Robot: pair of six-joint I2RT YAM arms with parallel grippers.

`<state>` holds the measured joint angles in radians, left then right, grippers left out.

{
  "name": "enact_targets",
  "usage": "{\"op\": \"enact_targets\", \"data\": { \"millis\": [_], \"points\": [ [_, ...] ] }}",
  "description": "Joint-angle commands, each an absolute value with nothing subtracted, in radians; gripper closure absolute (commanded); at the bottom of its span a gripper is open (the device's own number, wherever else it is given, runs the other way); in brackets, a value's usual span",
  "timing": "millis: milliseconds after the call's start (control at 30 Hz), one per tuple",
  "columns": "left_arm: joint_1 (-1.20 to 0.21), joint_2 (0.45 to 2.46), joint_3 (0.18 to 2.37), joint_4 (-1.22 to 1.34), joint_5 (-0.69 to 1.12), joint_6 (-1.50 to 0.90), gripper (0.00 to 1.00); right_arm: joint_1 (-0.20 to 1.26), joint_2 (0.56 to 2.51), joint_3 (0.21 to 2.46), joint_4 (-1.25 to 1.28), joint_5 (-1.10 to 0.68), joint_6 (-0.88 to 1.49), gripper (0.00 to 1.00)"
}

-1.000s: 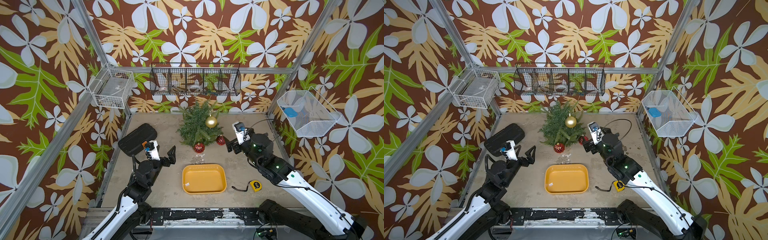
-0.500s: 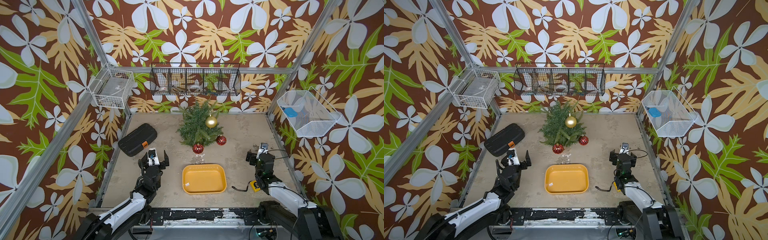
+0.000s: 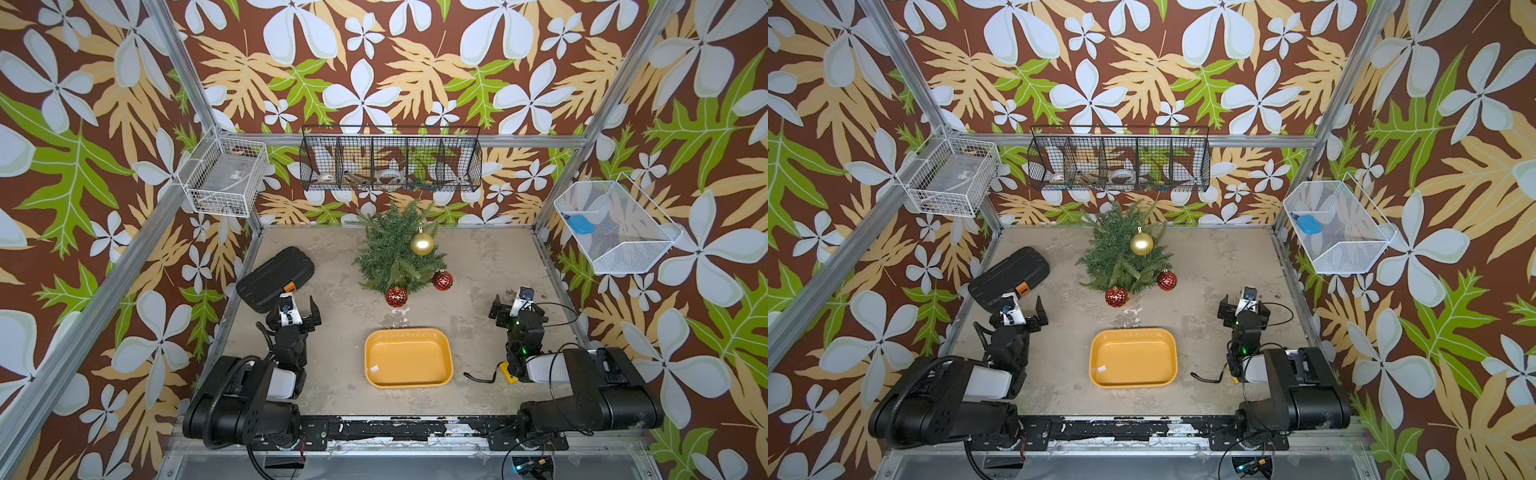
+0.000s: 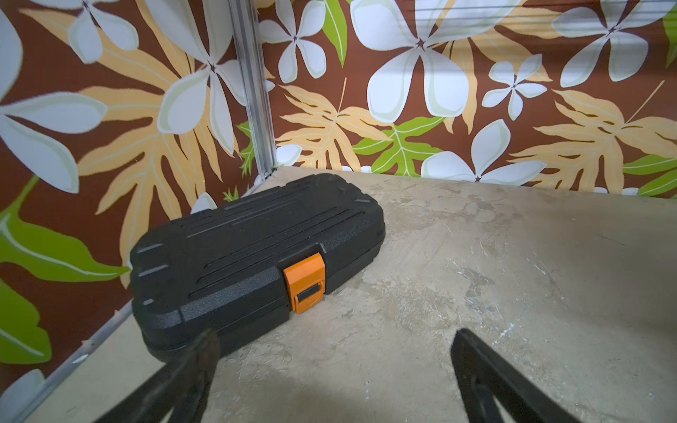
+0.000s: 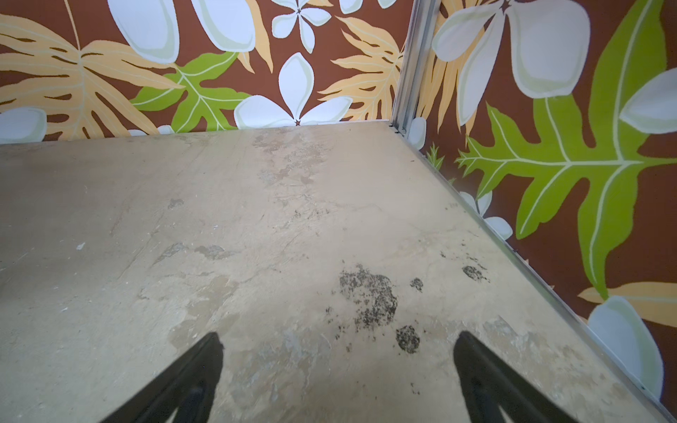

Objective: Decorate the small christmas tree with ornaments
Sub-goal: Reset both arms

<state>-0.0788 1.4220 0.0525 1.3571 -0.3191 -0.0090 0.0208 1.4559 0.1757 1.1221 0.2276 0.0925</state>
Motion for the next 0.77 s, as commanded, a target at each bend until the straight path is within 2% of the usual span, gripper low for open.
{"op": "enact_targets", "data": {
  "millis": [0, 67, 133, 200, 733],
  "points": [
    [-0.060, 1.452, 0.106, 1.394, -0.180, -0.058, 0.00, 0.025, 1.466, 0.183, 1.228, 0.167, 0.073, 0.00],
    [-0.061, 1.456, 0.172, 1.255, -0.127, -0.034, 0.01, 0.025, 1.464, 0.181, 1.226, 0.167, 0.074, 0.00],
    [-0.061, 1.463, 0.165, 1.281, -0.124, -0.035, 0.04, 0.026, 1.464, 0.181, 1.229, 0.169, 0.073, 0.00],
    [-0.061, 1.464, 0.165, 1.288, -0.123, -0.036, 0.00, 0.029, 1.465, 0.181, 1.230, 0.171, 0.071, 0.00],
    [-0.061, 1.460, 0.156, 1.302, -0.107, -0.029, 0.00, 0.049, 1.472, 0.189, 1.227, 0.204, 0.054, 0.00]
  ]
}}
